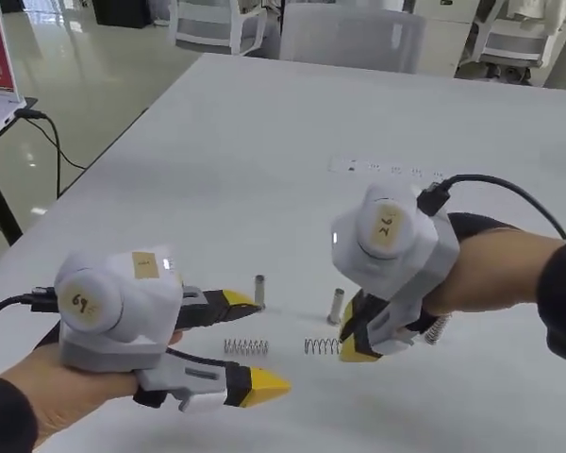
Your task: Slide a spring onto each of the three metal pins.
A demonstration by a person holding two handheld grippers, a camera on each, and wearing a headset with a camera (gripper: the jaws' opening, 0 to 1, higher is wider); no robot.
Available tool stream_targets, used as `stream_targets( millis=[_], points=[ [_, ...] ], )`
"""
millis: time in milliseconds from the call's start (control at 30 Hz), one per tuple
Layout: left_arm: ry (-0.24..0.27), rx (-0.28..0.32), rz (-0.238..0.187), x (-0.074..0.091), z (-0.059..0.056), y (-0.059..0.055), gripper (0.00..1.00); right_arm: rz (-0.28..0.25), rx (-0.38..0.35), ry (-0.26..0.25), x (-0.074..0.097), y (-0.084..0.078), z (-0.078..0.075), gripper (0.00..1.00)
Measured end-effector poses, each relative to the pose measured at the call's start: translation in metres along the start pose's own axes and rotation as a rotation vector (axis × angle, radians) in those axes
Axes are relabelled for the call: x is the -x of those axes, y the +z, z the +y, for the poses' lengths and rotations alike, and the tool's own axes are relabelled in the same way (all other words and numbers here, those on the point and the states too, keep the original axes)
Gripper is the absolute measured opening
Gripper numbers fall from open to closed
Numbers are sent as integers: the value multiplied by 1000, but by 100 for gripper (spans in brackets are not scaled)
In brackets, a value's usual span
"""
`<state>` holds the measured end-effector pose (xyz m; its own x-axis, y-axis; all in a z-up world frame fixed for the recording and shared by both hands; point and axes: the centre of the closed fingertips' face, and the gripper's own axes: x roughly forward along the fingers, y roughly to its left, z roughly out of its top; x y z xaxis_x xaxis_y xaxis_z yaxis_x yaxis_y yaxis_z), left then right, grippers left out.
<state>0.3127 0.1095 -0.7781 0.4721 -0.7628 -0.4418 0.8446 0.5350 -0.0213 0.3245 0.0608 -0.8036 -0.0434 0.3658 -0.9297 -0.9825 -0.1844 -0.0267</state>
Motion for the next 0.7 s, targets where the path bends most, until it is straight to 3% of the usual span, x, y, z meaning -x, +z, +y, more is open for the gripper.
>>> stream_targets(
  millis=[700],
  points=[
    [-98,-90,-15,-13,-21,15,27,-24,52,-18,16,20,15,13]
  ],
)
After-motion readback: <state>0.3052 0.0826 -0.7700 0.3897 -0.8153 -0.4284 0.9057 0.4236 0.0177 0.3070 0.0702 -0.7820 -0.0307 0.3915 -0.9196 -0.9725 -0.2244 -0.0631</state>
